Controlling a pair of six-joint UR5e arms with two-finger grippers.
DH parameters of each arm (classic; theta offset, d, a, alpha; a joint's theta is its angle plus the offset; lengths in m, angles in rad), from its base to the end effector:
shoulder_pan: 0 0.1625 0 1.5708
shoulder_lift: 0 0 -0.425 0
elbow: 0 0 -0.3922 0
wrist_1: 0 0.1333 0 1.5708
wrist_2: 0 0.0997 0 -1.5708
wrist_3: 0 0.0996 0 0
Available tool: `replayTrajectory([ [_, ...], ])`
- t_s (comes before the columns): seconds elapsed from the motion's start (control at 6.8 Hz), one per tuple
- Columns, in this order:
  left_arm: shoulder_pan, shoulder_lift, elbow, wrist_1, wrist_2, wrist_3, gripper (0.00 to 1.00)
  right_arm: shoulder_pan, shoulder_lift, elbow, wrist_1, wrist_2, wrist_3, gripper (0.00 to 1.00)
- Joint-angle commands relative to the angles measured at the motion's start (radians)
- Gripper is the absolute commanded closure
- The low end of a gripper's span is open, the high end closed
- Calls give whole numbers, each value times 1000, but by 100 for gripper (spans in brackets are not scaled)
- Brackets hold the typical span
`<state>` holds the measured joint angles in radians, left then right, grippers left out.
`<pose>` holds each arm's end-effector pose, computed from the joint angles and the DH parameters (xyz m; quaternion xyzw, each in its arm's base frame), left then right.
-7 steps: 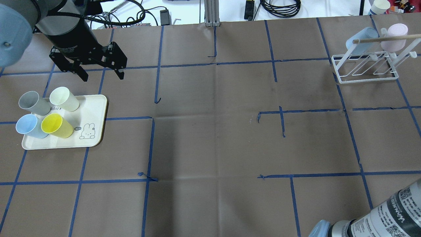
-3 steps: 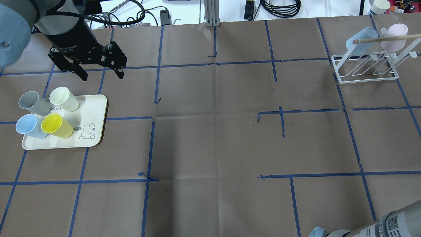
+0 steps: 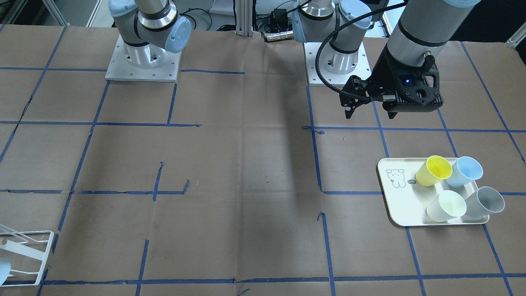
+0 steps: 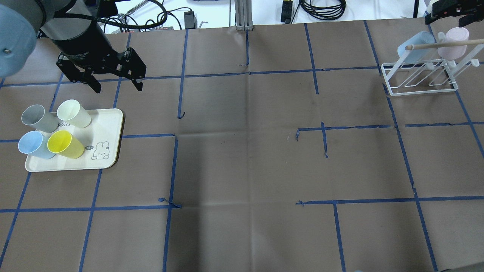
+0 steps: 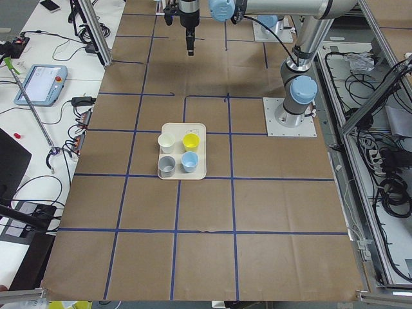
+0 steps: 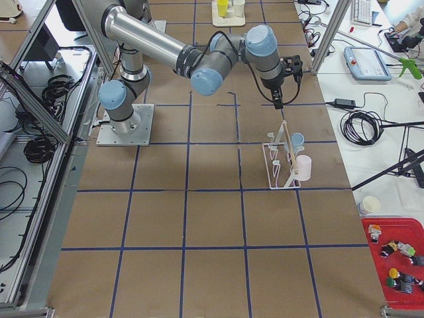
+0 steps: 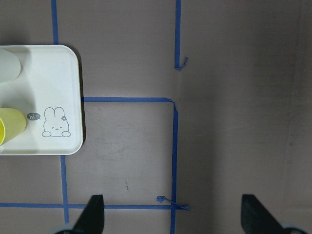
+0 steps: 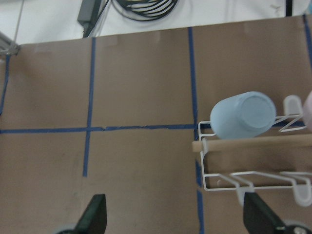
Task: Transfer IKEA cup to right arm and place on rack
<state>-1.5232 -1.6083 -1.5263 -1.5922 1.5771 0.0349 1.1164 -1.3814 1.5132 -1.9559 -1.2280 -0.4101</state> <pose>-0.1084 -0.5121 0.4889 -0.0063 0.9999 0.0073 0.0029 -0.1086 -0.6023 0.4625 0.0001 0.9777 -0.1839 0.1015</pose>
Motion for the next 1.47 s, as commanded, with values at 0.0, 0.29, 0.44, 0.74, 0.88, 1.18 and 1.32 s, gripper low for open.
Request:
replayTrajectory([
  [0.0,0,-2,0,0,0,0,0,151,-50,-1,138,-86,89,0],
  [0.29,0,-2,0,0,0,-1,0,285,-76,2,301,-123,148,0],
  [0.44,0,-2,0,0,0,-1,0,349,-77,-2,447,-125,149,0],
  [0.74,0,-2,0,0,0,0,0,437,-109,-1,477,-126,148,0],
  [0.88,0,-1,0,0,0,-1,0,459,-131,1,476,-155,160,0],
  [1.18,0,1,0,0,1,0,0,522,-157,11,477,-292,231,0],
  [1.32,0,-2,2,0,1,0,0,523,-210,42,479,-303,229,0],
])
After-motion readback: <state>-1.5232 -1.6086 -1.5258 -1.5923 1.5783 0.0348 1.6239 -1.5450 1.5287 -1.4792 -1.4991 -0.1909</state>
